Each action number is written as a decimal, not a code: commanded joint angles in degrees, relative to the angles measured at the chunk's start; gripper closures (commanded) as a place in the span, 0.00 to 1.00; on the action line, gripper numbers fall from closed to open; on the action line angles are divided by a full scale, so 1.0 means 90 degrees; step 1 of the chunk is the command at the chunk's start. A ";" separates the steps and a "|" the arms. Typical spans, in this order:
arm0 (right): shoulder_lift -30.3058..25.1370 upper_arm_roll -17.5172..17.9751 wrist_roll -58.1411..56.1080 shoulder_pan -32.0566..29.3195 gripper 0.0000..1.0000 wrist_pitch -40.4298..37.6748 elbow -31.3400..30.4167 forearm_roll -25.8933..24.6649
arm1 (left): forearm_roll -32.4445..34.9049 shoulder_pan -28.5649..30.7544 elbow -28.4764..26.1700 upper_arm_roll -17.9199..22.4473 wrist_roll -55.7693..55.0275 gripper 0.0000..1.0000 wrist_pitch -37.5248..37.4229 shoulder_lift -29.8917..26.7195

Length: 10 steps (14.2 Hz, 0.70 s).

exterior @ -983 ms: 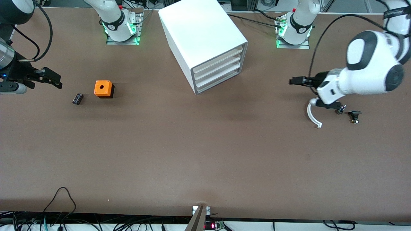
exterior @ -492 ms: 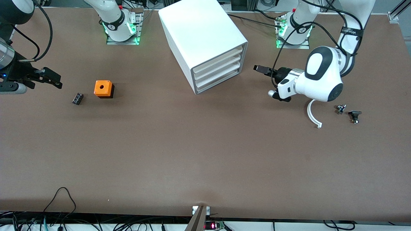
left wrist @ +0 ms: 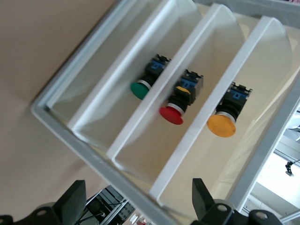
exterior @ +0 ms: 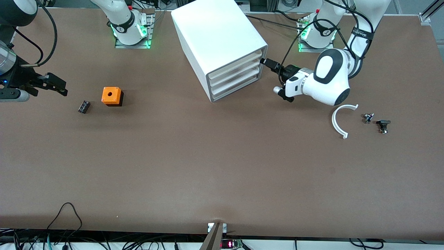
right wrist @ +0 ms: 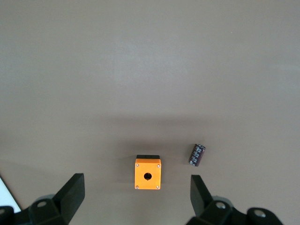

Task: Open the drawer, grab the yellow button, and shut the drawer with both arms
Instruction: 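Reach the left gripper to the cabinet's top drawer handle, then pull the drawer open with the left gripper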

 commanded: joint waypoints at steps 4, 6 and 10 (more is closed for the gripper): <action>0.0062 0.0015 -0.0058 0.0003 0.00 -0.0038 0.0132 -0.0019 | -0.0513 0.0029 -0.0256 -0.0568 0.0114 0.01 0.0520 -0.0113; 0.0111 0.0015 -0.0048 0.0003 0.00 -0.0038 0.0142 -0.0019 | -0.0523 0.0029 -0.0275 -0.0676 0.0084 0.03 0.0686 -0.0113; 0.0150 0.0015 -0.0019 0.0013 0.00 0.0001 0.0142 -0.0019 | -0.0523 0.0019 -0.0383 -0.0735 0.0074 0.38 0.0784 -0.0103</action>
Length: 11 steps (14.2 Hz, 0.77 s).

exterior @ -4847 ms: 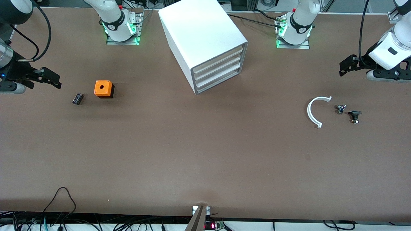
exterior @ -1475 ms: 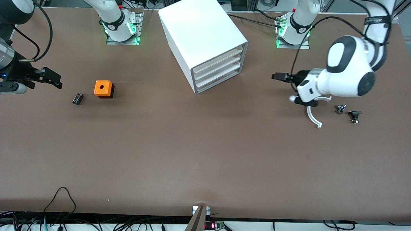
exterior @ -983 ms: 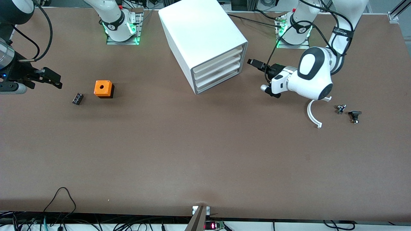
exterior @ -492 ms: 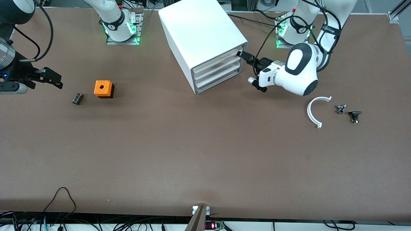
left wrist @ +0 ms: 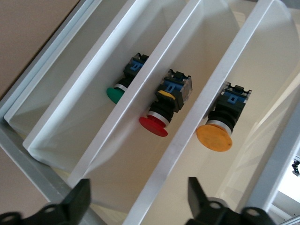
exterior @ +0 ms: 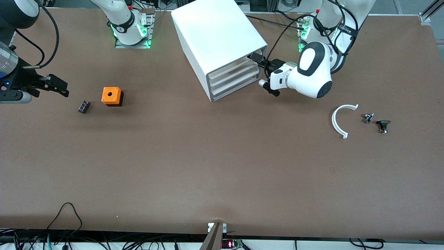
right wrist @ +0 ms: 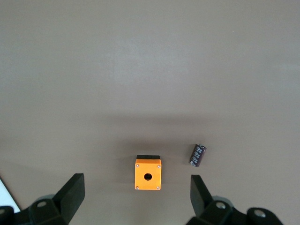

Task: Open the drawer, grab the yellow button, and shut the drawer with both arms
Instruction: 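Pull the drawer open with the left gripper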

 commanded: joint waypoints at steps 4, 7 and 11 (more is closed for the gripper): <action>0.0084 0.0010 -0.0009 0.0005 0.00 -0.0015 0.0142 -0.0009 | -0.0180 -0.0092 -0.0169 -0.0177 0.0078 0.74 0.0229 -0.0102; 0.0132 0.0010 -0.0009 0.0015 0.00 -0.0015 0.0142 0.0001 | -0.0142 -0.0073 -0.0159 -0.0168 0.0088 1.00 0.0229 -0.0122; 0.0133 0.0000 0.0001 -0.0004 0.00 -0.0015 0.0142 0.0020 | -0.0053 0.0152 0.0006 0.0465 0.0175 1.00 0.0248 -0.0151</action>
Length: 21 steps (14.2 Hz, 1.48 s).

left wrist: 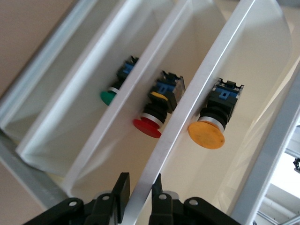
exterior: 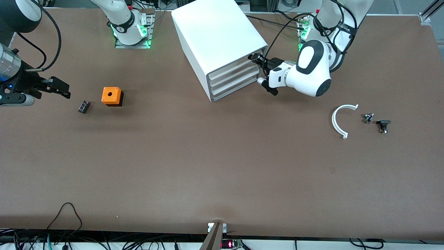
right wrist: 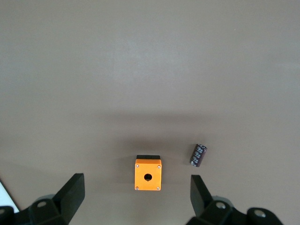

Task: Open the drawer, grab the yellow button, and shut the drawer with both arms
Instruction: 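Pull the drawer open with the left gripper, then release the drawer with the left gripper while the right gripper reaches the drawer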

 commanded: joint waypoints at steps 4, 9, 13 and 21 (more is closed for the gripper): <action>0.0068 0.0000 -0.0009 -0.0008 0.00 -0.0033 0.0141 0.0001 | 0.0209 0.0135 0.0198 0.0885 -0.0097 1.00 0.0803 -0.0031; 0.0234 0.0039 -0.0038 0.0031 0.00 -0.0004 0.0180 0.0030 | 0.0454 0.0193 0.0384 0.1188 -0.0097 0.00 0.1029 -0.0060; 0.0449 0.0303 -0.0097 0.0031 0.00 -0.0023 0.0307 0.0049 | 0.0454 0.0233 0.0394 0.1238 -0.0087 0.00 0.1281 -0.0089; 0.0469 0.0381 -0.0097 0.0811 0.00 0.0084 0.0375 0.0108 | 0.0697 0.0370 0.0579 0.2048 -0.0116 0.00 0.2396 -0.0946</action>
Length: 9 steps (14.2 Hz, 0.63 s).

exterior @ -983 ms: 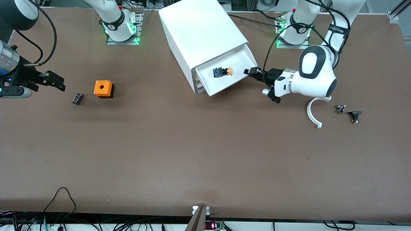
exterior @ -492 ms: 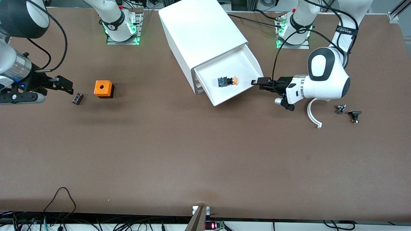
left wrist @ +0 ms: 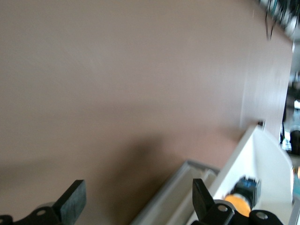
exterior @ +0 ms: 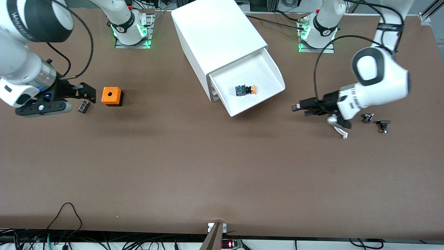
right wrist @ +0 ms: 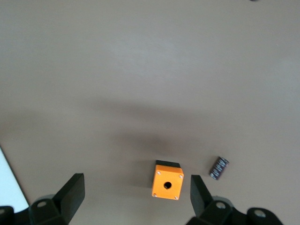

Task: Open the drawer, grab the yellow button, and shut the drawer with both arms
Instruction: 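Release the drawer with the left gripper while the right gripper reaches the drawer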

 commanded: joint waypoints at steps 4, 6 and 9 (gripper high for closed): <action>0.0231 0.0034 -0.0280 0.0707 0.00 -0.0007 0.0233 0.0414 | 0.2538 -0.0075 0.0487 0.0582 -0.0149 0.00 -0.0241 -0.1153; 0.0407 0.0073 -0.0340 0.1068 0.00 0.0002 0.0398 0.0757 | 0.3040 -0.0075 0.0955 0.0856 -0.0159 0.00 -0.0971 -0.1222; 0.0942 0.0083 -0.0350 0.2052 0.00 -0.0008 0.1139 0.0758 | 0.3918 -0.0114 0.1474 0.1159 -0.0169 0.00 -0.1813 -0.1417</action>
